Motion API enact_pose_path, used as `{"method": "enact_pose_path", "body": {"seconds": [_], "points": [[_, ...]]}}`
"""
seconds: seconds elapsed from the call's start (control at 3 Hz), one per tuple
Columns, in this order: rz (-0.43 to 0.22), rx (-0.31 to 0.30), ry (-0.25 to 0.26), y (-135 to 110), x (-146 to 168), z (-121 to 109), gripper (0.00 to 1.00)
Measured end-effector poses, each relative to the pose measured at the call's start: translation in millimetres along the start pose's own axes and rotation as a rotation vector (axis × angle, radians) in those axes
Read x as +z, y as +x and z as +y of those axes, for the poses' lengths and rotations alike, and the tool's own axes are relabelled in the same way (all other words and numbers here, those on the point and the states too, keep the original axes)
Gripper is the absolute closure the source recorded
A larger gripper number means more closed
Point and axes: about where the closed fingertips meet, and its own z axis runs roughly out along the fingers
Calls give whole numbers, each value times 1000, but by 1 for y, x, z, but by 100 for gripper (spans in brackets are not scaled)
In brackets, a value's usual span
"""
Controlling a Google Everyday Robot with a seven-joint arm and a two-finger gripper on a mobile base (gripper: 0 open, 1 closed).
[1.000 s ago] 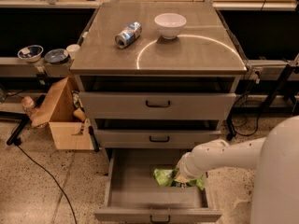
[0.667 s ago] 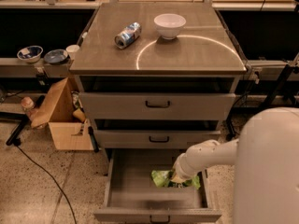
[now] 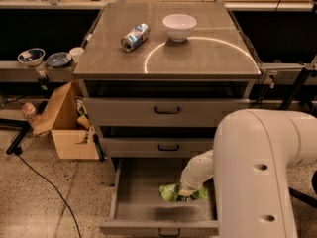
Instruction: Place green rice chip bag into bottom drawer
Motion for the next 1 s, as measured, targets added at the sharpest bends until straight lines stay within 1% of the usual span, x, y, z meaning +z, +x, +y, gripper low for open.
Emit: {"method": "enact_pose_path", "body": {"seconds": [0.67, 1.0], "points": [[48, 11, -57, 10, 40, 1, 100], [64, 19, -82, 13, 54, 4, 100]]}}
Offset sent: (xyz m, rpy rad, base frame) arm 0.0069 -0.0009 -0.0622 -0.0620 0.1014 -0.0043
